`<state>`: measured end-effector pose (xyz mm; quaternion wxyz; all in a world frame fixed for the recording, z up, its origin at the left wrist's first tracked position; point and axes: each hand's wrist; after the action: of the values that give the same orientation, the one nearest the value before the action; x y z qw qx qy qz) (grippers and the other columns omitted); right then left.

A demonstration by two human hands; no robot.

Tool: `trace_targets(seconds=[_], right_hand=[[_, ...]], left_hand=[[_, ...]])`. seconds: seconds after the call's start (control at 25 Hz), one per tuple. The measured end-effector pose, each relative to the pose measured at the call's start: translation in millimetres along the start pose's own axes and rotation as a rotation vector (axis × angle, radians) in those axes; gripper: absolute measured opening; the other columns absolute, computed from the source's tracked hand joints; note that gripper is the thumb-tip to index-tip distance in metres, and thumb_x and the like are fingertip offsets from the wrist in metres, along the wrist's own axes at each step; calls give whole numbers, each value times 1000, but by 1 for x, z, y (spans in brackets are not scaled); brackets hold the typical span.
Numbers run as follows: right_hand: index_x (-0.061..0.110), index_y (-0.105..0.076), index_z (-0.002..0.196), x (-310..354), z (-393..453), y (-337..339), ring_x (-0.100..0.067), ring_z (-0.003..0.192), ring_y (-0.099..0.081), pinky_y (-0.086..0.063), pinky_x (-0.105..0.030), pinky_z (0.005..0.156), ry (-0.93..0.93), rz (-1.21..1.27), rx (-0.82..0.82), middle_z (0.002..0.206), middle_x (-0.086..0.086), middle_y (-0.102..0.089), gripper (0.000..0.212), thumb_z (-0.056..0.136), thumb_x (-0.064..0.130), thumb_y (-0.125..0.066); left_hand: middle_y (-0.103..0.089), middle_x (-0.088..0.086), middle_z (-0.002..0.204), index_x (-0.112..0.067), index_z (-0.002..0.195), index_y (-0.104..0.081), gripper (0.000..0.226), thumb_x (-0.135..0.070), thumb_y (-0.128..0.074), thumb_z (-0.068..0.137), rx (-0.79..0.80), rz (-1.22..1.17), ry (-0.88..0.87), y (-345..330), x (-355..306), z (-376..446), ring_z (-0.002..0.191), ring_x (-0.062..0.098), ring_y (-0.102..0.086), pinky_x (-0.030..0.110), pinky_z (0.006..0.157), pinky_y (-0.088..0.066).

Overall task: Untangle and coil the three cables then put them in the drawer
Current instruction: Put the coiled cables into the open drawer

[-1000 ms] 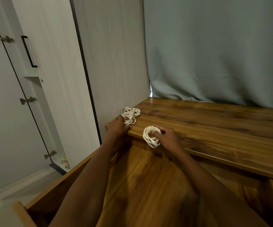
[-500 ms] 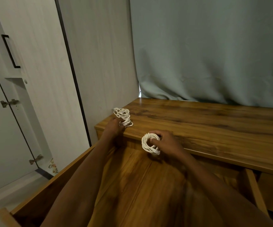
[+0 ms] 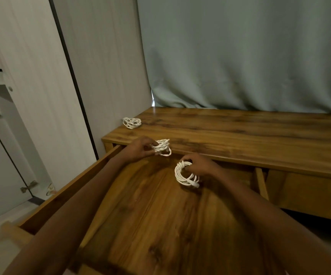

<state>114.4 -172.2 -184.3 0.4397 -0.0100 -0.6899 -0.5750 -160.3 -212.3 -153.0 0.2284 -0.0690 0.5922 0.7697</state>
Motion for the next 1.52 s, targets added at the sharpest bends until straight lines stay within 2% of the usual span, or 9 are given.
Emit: trace_targets(seconds=[0.12, 0.28, 0.48, 0.68, 0.84, 0.96, 1.24, 1.44, 1.52], right_hand=[[14, -71, 106, -8, -28, 10, -26, 62, -66, -55, -30, 43, -202, -29, 243, 91, -15, -71, 19, 89, 8, -67], [10, -65, 120, -13, -65, 9, -29, 72, -65, -60, -39, 59, -307, -49, 462, 99, -19, -66, 26, 96, 5, -54], [7, -65, 125, -25, -88, -1, -35, 90, -70, -62, -38, 59, -381, -16, 508, 120, -27, -67, 31, 96, 14, -56], [12, -59, 133, -29, -105, 0, -22, 80, -68, -59, -36, 66, -404, -45, 568, 105, -13, -67, 33, 102, 21, -51], [15, -60, 133, -24, -127, -2, -21, 84, -60, -55, -31, 69, -332, -65, 618, 108, -9, -62, 33, 101, 9, -55], [13, -64, 128, -18, -145, -12, -22, 93, -63, -53, -27, 71, -260, -101, 712, 107, -4, -65, 28, 101, 13, -58], [10, -62, 130, -1, -167, -29, -27, 100, -67, -57, -26, 71, -161, -129, 890, 108, -4, -67, 31, 100, 9, -59], [4, -62, 126, -3, -177, -42, -31, 97, -66, -58, -26, 69, -152, -61, 961, 98, -1, -68, 30, 96, 0, -62], [3, -61, 125, -2, -182, -41, -32, 98, -66, -59, -30, 71, -153, -52, 965, 98, -2, -67, 30, 96, -1, -62]], left_hand=[[-61, 3, 122, -21, 120, -68, 36, -28, -77, 86, 137, 15, -81, -12, -16, -25, 109, 15, -60, 29, 94, -52], [-58, -5, 120, -33, 115, -66, 32, -39, -74, 85, 303, 54, -111, -33, -34, -54, 108, 11, -60, 34, 94, -53], [-59, 2, 118, -15, 115, -69, 34, -21, -79, 84, 502, 59, -216, -64, -59, -77, 111, 17, -57, 35, 94, -51], [-59, -7, 120, -40, 107, -63, 42, -58, -73, 70, 582, 39, -237, -84, -76, -89, 110, 14, -58, 43, 91, -52], [-56, -4, 129, -31, 112, -66, 60, -69, -73, 66, 648, -35, -275, -92, -86, -103, 112, 13, -60, 38, 94, -53], [-51, -12, 135, -43, 106, -70, 51, -78, -67, 69, 707, -89, -254, -88, -96, -116, 119, 6, -56, 36, 99, -51], [-53, -13, 131, -31, 105, -72, 26, -41, -79, 82, 815, -171, -239, -87, -125, -133, 118, 1, -54, 28, 96, -51], [-70, -13, 99, -24, 117, -57, 45, -27, -83, 81, 945, -256, -48, -83, -140, -141, 79, -3, -66, 19, 62, -53], [-67, -9, 106, -18, 125, -52, 46, -19, -78, 86, 985, -265, -51, -83, -142, -143, 74, -9, -63, 14, 59, -49]])
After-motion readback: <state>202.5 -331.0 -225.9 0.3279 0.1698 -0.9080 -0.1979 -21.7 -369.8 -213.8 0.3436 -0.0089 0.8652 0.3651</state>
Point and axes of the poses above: each hand's wrist, its own z-axis towards the middle knuckle, its own y-axis out of the back of the hand, x = y × z
